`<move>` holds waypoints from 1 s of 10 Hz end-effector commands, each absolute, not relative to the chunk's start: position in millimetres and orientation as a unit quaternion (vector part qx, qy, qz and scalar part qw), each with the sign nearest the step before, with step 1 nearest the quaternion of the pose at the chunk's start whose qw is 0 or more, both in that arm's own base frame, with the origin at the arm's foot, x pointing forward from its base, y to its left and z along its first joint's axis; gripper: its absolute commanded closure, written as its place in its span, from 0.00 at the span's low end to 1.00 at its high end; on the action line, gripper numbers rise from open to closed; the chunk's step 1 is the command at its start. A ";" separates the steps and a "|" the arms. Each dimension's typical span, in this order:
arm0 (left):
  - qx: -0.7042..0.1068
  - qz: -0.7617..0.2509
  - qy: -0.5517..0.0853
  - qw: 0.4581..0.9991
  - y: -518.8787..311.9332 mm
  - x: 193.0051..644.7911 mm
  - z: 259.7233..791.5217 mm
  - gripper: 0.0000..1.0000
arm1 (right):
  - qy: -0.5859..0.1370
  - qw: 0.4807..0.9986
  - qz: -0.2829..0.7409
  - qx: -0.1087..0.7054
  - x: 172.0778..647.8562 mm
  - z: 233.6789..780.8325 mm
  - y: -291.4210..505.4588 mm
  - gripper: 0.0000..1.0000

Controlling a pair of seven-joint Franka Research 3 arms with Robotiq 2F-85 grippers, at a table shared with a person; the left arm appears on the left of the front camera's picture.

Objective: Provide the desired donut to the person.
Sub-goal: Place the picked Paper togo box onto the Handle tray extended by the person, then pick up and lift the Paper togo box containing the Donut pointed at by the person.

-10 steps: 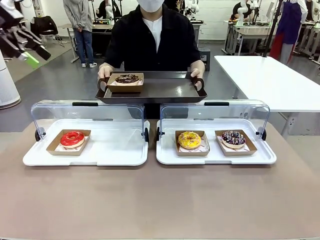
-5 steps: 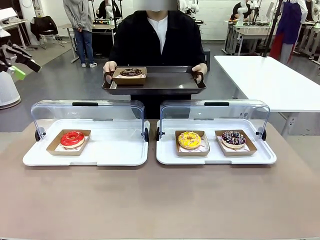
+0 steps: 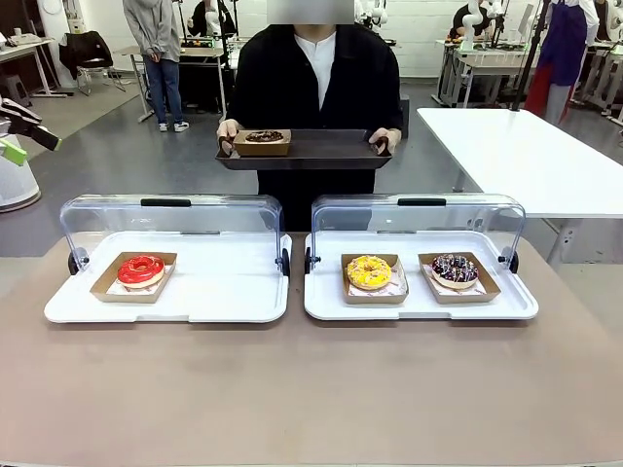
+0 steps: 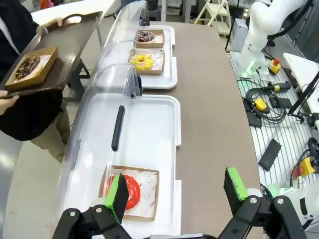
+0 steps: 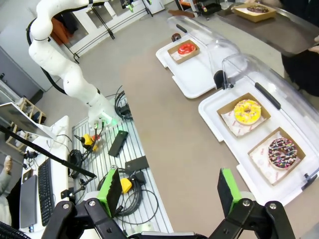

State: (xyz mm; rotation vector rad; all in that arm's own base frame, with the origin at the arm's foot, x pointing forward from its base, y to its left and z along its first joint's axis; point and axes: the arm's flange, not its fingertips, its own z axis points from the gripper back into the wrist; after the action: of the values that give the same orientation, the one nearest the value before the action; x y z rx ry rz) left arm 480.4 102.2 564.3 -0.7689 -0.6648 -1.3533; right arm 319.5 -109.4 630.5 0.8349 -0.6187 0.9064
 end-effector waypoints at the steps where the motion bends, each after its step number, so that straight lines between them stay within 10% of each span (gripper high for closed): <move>1: -0.330 -0.592 -0.318 0.663 102.7 454.6 560.0 0.00 | -0.291 0.764 0.423 0.391 321.0 630.7 -107.6 0.00; 10: -0.328 -0.589 -0.315 0.668 107.6 443.5 574.4 0.00 | -0.291 0.764 0.423 0.391 321.0 630.7 -107.6 0.00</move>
State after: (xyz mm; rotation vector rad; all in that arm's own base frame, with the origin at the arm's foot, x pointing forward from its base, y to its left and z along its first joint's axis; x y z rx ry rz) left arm 444.1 107.9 573.8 -0.7343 -0.7079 -1.3288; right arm 319.4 -109.4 630.5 0.8349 -0.6186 0.9064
